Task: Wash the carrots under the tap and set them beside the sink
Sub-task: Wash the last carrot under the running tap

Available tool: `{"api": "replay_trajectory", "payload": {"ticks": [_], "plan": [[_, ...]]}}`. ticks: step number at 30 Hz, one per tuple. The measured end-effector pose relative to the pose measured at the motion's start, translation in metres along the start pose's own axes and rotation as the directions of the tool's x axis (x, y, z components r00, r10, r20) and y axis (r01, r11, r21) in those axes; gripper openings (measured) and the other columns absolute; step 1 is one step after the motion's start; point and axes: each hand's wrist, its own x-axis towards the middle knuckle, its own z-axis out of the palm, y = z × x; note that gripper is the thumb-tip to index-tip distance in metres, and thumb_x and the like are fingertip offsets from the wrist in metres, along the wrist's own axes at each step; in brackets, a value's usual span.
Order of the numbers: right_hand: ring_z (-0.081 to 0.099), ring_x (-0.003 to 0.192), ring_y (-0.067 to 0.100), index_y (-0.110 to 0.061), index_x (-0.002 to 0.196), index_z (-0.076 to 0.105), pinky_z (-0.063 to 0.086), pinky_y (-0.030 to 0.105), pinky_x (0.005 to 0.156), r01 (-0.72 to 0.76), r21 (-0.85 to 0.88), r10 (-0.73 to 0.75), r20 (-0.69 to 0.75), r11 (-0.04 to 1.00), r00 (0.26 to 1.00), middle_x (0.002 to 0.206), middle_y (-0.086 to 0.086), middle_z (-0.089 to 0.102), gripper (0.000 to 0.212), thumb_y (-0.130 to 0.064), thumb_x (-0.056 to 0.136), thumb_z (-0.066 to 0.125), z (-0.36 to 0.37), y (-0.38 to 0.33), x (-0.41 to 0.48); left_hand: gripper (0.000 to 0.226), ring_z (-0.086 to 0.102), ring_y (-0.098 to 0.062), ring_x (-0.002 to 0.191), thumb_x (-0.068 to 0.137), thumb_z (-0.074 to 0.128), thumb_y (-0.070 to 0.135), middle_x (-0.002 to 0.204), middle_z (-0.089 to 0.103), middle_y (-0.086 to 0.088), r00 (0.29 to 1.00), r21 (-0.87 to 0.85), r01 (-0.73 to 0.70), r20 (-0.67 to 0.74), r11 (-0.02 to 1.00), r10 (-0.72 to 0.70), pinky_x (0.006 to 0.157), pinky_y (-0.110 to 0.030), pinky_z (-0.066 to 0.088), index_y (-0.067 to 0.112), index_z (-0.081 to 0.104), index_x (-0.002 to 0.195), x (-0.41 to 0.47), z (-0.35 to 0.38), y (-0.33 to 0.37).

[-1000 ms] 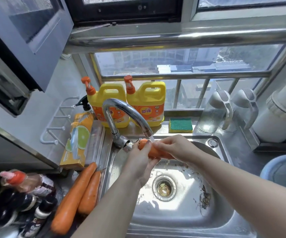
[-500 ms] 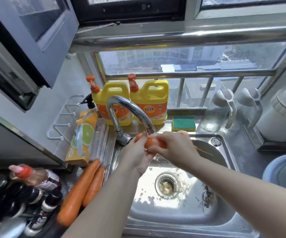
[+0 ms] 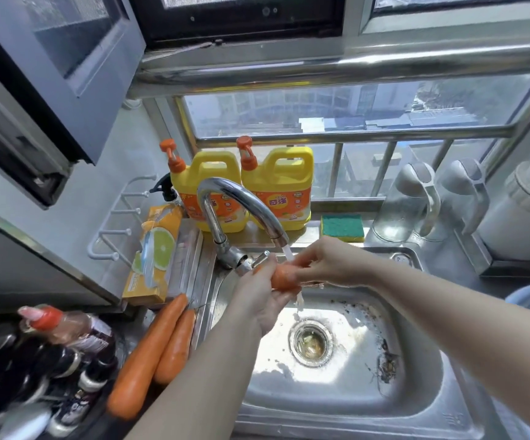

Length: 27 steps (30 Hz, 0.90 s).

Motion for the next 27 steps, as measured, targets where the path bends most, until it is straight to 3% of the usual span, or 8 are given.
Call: {"api": "replay_trajectory", "payload": {"ticks": [3, 7, 11, 13, 15, 20, 23, 27], "plan": [[0.062, 0.073, -0.001, -0.032, 0.105, 0.079, 0.054, 0.027, 0.075, 0.039, 0.003, -0.039, 0.003, 0.999, 0.999, 0.083, -0.014, 0.076, 0.018, -0.039, 0.088, 0.076, -0.003, -0.003, -0.001, 0.041, 0.072, -0.038, 0.093, 0.101, 0.058, 0.023, 0.117, 0.065, -0.028, 0.999, -0.030, -0.030, -0.020, 0.999, 0.030, 0.080, -0.045, 0.062, -0.004, 0.048, 0.131, -0.001, -0.001, 0.002], [0.066, 0.073, 0.011, -0.042, 0.072, 0.072, 0.056, 0.037, 0.067, -0.121, -0.249, 0.047, -0.285, 0.961, 0.957, 0.073, -0.010, 0.071, 0.029, -0.071, 0.072, 0.072, 0.023, -0.012, 0.008, 0.043, 0.072, -0.034, 0.086, 0.105, 0.051, 0.026, 0.106, 0.071, -0.028, 0.999, -0.032, -0.037, -0.024, 0.999, 0.036, 0.076, -0.042, 0.063, -0.011, 0.055, 0.125, -0.003, 0.001, -0.002], [0.067, 0.080, 0.005, -0.033, 0.107, 0.079, 0.055, 0.028, 0.082, 0.019, 0.065, -0.023, 0.055, 0.998, 0.998, 0.092, -0.006, 0.078, 0.018, -0.035, 0.089, 0.075, 0.001, -0.005, 0.005, 0.042, 0.073, -0.037, 0.094, 0.105, 0.052, 0.028, 0.112, 0.065, -0.026, 0.997, -0.035, -0.047, -0.057, 0.998, 0.045, 0.078, -0.045, 0.062, -0.002, 0.045, 0.132, -0.002, -0.004, 0.002], [0.059, 0.068, 0.003, -0.032, 0.086, 0.079, 0.049, 0.027, 0.069, -0.004, 0.053, 0.004, -0.013, 0.999, 1.000, 0.075, -0.010, 0.072, 0.014, -0.045, 0.082, 0.079, 0.001, -0.004, 0.007, 0.041, 0.074, -0.037, 0.092, 0.106, 0.049, 0.029, 0.111, 0.067, -0.026, 0.996, -0.023, -0.064, -0.056, 0.998, 0.063, 0.073, -0.043, 0.064, -0.004, 0.046, 0.131, -0.005, 0.002, 0.000], [0.049, 0.057, 0.008, -0.023, 0.062, 0.064, 0.039, 0.032, 0.059, -0.053, -0.042, 0.043, -0.201, 0.998, 0.979, 0.057, -0.010, 0.057, 0.046, -0.067, 0.066, 0.077, 0.011, -0.005, 0.011, 0.042, 0.074, -0.036, 0.093, 0.107, 0.046, 0.029, 0.110, 0.069, -0.027, 0.996, -0.016, -0.079, -0.040, 0.997, 0.078, 0.071, -0.042, 0.064, -0.006, 0.049, 0.130, -0.005, 0.009, -0.002], [0.057, 0.071, 0.002, -0.024, 0.095, 0.078, 0.047, 0.025, 0.072, 0.043, 0.091, -0.045, 0.017, 0.995, 0.999, 0.077, -0.012, 0.070, 0.010, -0.031, 0.088, 0.078, 0.001, 0.004, 0.004, 0.038, 0.070, -0.041, 0.102, 0.105, 0.050, 0.028, 0.115, 0.064, -0.027, 0.996, -0.009, -0.077, -0.051, 0.997, 0.077, 0.083, -0.050, 0.060, 0.000, 0.044, 0.130, -0.003, 0.000, 0.005], [0.054, 0.067, 0.011, -0.026, 0.084, 0.068, 0.042, 0.031, 0.065, 0.048, -0.207, -0.059, -0.047, 0.977, 0.997, 0.069, -0.011, 0.062, 0.017, -0.041, 0.090, 0.072, 0.000, 0.003, -0.003, 0.036, 0.068, -0.043, 0.103, 0.105, 0.051, 0.030, 0.108, 0.063, -0.027, 0.997, -0.051, -0.063, -0.058, 0.997, 0.060, 0.094, -0.053, 0.056, 0.001, 0.044, 0.127, -0.005, -0.005, 0.006], [0.063, 0.088, 0.023, -0.029, 0.096, 0.048, 0.045, 0.037, 0.083, 0.031, -0.659, -0.166, -0.144, 0.752, 0.975, 0.096, -0.007, 0.068, 0.035, -0.062, 0.099, 0.040, 0.020, -0.005, -0.013, 0.038, 0.068, -0.043, 0.102, 0.105, 0.050, 0.030, 0.108, 0.063, -0.026, 0.994, -0.078, -0.094, -0.059, 0.993, 0.089, 0.089, -0.051, 0.058, 0.001, 0.046, 0.128, -0.006, -0.006, 0.007]]}}
